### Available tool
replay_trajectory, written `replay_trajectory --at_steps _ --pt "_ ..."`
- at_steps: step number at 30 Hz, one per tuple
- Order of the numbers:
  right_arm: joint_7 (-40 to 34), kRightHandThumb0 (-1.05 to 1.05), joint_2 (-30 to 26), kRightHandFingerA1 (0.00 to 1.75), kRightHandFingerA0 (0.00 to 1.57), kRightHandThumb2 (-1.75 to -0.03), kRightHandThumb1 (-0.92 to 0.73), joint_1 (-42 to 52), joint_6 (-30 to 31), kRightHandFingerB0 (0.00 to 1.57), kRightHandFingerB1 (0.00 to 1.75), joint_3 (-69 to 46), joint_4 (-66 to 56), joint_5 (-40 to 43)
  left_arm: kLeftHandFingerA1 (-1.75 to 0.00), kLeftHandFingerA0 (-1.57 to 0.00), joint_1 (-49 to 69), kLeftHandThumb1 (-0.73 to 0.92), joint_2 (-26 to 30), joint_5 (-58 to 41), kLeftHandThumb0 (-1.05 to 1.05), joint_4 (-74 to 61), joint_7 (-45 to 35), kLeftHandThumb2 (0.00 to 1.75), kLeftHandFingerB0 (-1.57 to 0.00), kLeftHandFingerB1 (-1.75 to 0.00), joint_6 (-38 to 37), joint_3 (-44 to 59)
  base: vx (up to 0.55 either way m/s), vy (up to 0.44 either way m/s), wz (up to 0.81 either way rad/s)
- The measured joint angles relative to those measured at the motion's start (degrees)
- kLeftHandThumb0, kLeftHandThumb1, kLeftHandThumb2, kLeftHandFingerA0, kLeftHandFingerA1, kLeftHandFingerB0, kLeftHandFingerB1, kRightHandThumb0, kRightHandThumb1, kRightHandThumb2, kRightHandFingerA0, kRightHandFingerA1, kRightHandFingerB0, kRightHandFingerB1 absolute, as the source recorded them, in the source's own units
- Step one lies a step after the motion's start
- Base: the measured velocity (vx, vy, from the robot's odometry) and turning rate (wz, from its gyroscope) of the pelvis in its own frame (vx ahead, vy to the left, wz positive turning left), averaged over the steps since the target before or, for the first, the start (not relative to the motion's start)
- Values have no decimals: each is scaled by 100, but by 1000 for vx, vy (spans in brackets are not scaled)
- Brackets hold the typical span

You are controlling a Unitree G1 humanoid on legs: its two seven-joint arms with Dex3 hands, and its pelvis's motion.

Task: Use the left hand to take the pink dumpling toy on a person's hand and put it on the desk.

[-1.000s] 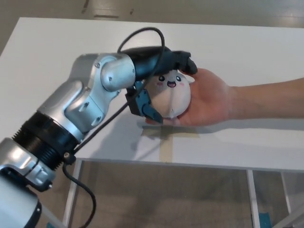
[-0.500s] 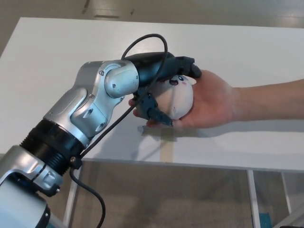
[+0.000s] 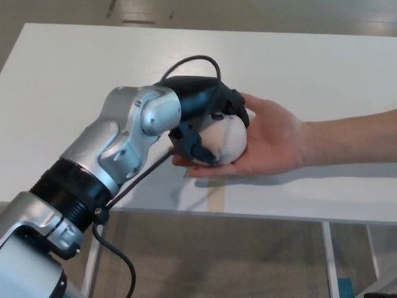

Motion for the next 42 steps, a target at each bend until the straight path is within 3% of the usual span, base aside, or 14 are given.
replay_trajectory --at_steps 3,5,7,8,18,19,20,21,23,31,38,42 --pt "7 -23 -1 46 69 -61 -73 0 0 56 42 -1 4 1 -146 -68 6 77 -2 200 -19 -95 15 65 -73 -50 64 -92 0 0 0" --pt "14 -23 -6 46 69 -61 -73 -2 0 56 42 2 5 0 -142 -69 22 70 -23 267 -29 -118 21 70 -75 -56 92 -41 0 0 0" --pt "15 -23 -10 46 69 -61 -73 -3 0 56 42 5 5 -1 -145 -68 56 71 -32 307 -31 -158 24 67 -80 -58 100 35 0 0 0" --pt "15 -23 -11 46 69 -61 -73 -3 0 56 42 5 5 -1 -153 -64 65 76 -35 312 -19 -165 24 63 -84 -58 100 53 0 0 0" --pt "21 -24 -32 46 69 -61 -72 -7 0 56 42 6 6 -1 -156 -68 218 78 -100 343 -20 -241 29 64 -85 -61 95 325 0 0 0" --pt "22 -24 -32 46 69 -61 -72 -7 0 56 43 6 7 -1 -159 -66 227 78 -104 345 -20 -252 29 63 -85 -82 90 345 0 0 0" --pt "22 -24 -32 46 69 -61 -72 -7 0 56 43 6 7 -1 -159 -66 230 78 -105 346 -20 -256 29 63 -85 -82 89 351 0 0 0" --pt "25 -24 -32 47 69 -61 -72 -8 0 57 43 5 7 0 -160 -66 245 79 -108 351 -20 -263 32 62 -77 -96 80 373 0 0 0" --pt "30 -24 -32 47 70 -61 -72 -8 0 57 43 0 7 2 -159 -66 257 78 -109 356 -20 -264 41 62 -87 -66 71 385 0 0 0" --pt "38 -25 -33 47 70 -61 -72 -15 1 58 43 -5 7 4 -159 -65 261 78 -128 376 -20 -227 97 62 -85 -73 -9 421 0 0 0" --pt "42 -25 -33 47 70 -61 -72 -23 2 57 43 -6 7 5 -159 -65 261 78 -132 420 -20 -227 103 62 -87 -66 -16 437 0 0 0" --pt "60 -25 -34 47 70 -61 -72 -23 2 57 43 -21 7 11 -160 -65 261 78 -143 433 -20 -219 104 62 -84 -76 -18 438 0 0 0"
